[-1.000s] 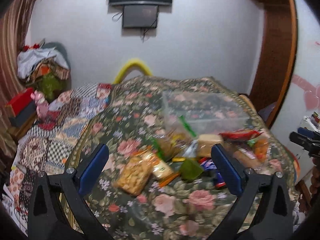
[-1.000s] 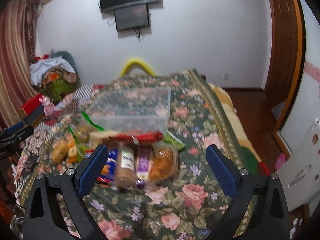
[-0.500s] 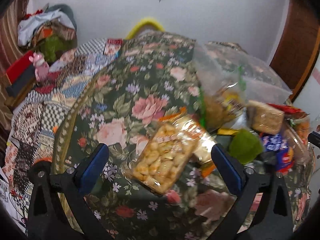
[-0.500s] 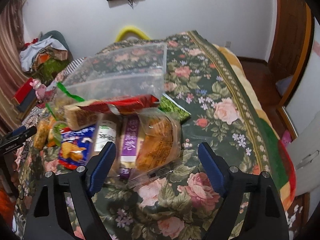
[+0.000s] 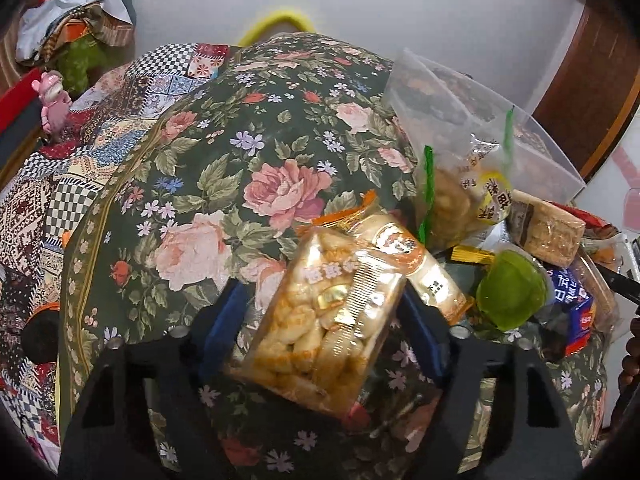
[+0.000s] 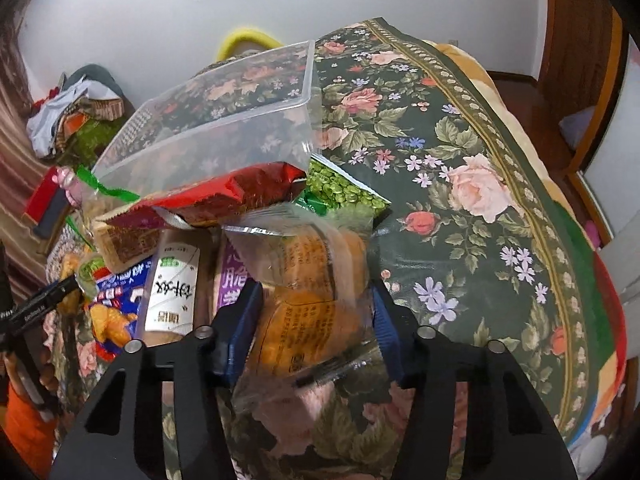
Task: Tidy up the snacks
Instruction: 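Grasp the clear bag of yellow biscuits with the left tool while the right tool grasps the orange pastry bag, then carry both bags over the clear box and open both tools to drop them in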
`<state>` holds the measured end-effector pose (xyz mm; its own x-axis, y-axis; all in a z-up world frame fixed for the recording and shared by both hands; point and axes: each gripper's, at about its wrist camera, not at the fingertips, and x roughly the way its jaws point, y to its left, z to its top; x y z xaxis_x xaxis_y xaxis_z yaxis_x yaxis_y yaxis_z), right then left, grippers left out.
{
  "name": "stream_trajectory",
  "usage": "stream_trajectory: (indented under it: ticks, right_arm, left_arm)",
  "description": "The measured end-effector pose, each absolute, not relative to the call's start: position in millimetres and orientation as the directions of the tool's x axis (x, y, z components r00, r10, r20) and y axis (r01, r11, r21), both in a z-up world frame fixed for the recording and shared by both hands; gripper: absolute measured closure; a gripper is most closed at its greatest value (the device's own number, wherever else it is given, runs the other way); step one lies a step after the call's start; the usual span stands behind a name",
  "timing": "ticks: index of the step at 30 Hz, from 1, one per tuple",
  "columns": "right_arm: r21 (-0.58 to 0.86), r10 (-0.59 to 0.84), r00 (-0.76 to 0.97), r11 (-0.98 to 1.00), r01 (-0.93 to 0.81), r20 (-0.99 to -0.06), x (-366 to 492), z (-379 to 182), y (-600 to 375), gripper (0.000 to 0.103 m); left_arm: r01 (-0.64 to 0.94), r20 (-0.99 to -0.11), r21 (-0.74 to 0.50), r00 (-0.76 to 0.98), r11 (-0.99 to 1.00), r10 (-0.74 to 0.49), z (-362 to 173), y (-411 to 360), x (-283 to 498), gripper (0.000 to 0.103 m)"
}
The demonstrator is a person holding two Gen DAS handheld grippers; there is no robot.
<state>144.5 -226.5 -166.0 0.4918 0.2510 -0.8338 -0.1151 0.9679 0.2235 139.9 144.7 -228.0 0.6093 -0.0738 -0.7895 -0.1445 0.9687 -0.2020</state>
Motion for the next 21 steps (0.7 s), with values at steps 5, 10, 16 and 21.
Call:
stream_trajectory:
  ticks: [5, 10, 16, 21]
  right_arm:
    - [0.217, 0.24, 0.507, 0.97, -0.106, -0.828, 140.9, -163.6, -227.6, 0.059]
    - [0.208, 0.235, 0.528, 0.972, -0.111, -0.816, 140.9, -156.9, -228.9, 0.061]
    - [0.206, 0.235, 0.572, 0.972, -0.116, -0.786, 135.5, -139.2, -235.2, 0.061]
    - [0.206, 0.236, 0.612, 0.971, -0.12, -0.755, 133.1, -121.7, -240.6, 0.061]
  left_arm:
    - [-0.151, -0.81, -0.133, 0.585, 0.98, -0.02, -229.3, 140.8, 139.9, 0.059]
    - [-0.15, -0.805, -0.142, 0.593, 0.978, -0.026, -219.8, 138.0, 132.1, 0.059]
    - [-0.137, -0.77, -0.148, 0.638, 0.98, -0.027, -187.8, 131.1, 121.9, 0.059]
    - [-0.115, -0.717, -0.152, 0.696, 0.982, -0.029, -155.8, 120.8, 118.0, 0.059]
